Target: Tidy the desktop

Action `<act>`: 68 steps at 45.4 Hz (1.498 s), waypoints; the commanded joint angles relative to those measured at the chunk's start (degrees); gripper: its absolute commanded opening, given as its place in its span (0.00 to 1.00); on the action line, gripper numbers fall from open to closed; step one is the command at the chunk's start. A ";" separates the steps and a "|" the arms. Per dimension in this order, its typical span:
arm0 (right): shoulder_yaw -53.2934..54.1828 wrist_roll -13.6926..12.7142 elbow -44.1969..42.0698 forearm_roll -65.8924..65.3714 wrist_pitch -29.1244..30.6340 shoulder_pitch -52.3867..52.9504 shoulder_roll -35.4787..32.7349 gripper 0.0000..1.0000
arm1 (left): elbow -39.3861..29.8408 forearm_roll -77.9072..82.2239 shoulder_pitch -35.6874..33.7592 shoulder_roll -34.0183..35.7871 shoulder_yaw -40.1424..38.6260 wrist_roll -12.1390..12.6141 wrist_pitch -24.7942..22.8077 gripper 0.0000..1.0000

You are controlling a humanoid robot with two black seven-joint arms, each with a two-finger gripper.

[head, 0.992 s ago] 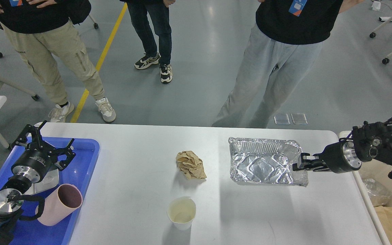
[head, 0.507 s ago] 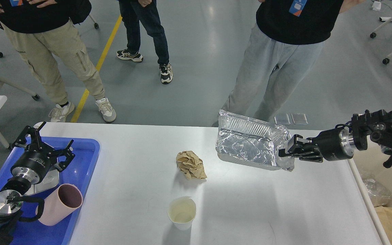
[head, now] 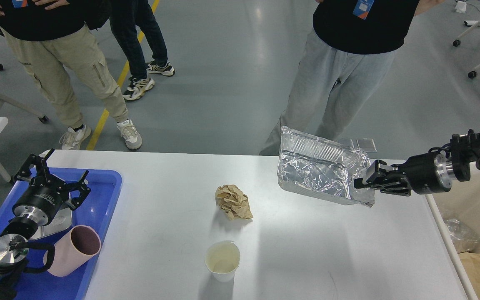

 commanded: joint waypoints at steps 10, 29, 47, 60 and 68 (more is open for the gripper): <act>-0.20 -0.12 0.00 -0.10 -0.04 -0.29 -0.27 0.00 | -5.26 24.98 3.24 1.23 0.90 -19.54 -0.15 0.97; -0.20 -0.03 0.00 -0.54 -0.21 -1.17 -0.80 0.00 | -32.42 40.73 10.54 18.70 10.12 -10.33 5.91 0.96; -0.20 -0.03 0.00 -0.62 -0.22 -1.43 -0.80 0.00 | -55.10 41.61 27.24 42.17 13.20 -6.72 16.29 0.95; -0.20 -0.12 0.00 -0.62 -0.30 -1.96 -0.80 0.00 | -60.29 42.49 32.43 60.10 18.29 -7.43 22.27 0.95; -0.20 -0.12 0.00 -0.71 -0.30 -2.57 -0.71 0.00 | -60.29 44.24 32.52 68.54 21.20 -7.87 22.44 0.95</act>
